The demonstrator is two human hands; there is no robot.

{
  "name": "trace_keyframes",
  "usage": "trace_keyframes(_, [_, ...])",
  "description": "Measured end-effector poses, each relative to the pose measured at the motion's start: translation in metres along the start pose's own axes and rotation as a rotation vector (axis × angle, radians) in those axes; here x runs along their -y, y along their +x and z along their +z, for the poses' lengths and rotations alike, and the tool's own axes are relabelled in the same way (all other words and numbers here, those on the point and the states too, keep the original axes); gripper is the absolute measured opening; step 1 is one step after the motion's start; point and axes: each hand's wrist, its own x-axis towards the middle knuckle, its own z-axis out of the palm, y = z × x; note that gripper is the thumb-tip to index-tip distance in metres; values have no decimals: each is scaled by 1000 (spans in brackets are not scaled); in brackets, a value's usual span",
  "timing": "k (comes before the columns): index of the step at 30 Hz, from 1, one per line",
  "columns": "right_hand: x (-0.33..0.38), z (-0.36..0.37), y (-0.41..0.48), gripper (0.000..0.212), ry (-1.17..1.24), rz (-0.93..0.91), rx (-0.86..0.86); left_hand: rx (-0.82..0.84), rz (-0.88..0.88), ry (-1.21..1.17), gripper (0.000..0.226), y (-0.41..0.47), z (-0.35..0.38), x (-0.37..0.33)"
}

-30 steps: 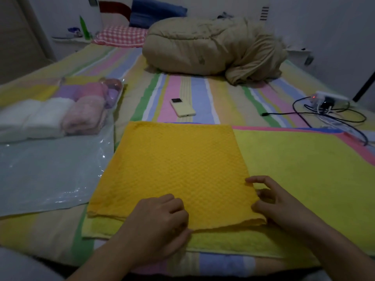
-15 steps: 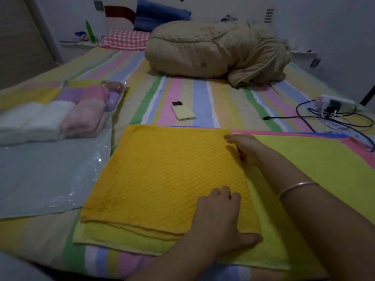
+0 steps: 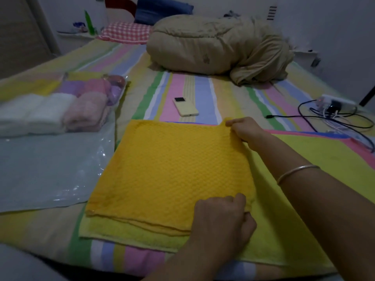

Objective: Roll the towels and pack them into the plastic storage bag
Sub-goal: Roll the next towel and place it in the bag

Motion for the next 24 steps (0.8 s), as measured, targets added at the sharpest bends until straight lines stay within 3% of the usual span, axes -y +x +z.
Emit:
trace_keyframes(5, [47, 25, 5, 33, 80, -99, 8, -171, -433, -510, 33, -25, -39, 56])
trace_keyframes(9, [94, 78, 10, 23, 63, -187, 71, -242, -680, -599, 17, -54, -66, 115])
trace_keyframes(11, [116, 112, 10, 22, -36, -227, 116, -262, -783, -612, 36, -68, -75, 139])
trace_keyframes(14, [138, 165, 8, 27, -160, -229, 217, -264, -868, -544, 52, -82, -85, 162])
trace_keyframes(18, [144, 219, 2, 34, -332, -235, 204, -223, -904, -541, 40, -93, -91, 177])
trace_keyframes(20, [139, 234, 0, 41, -258, -197, 263, -191, -920, -544, 28, -97, -90, 183])
trace_keyframes(24, [125, 224, -5, 47, -73, -244, 237, -246, -877, -455, 31, -101, -91, 189])
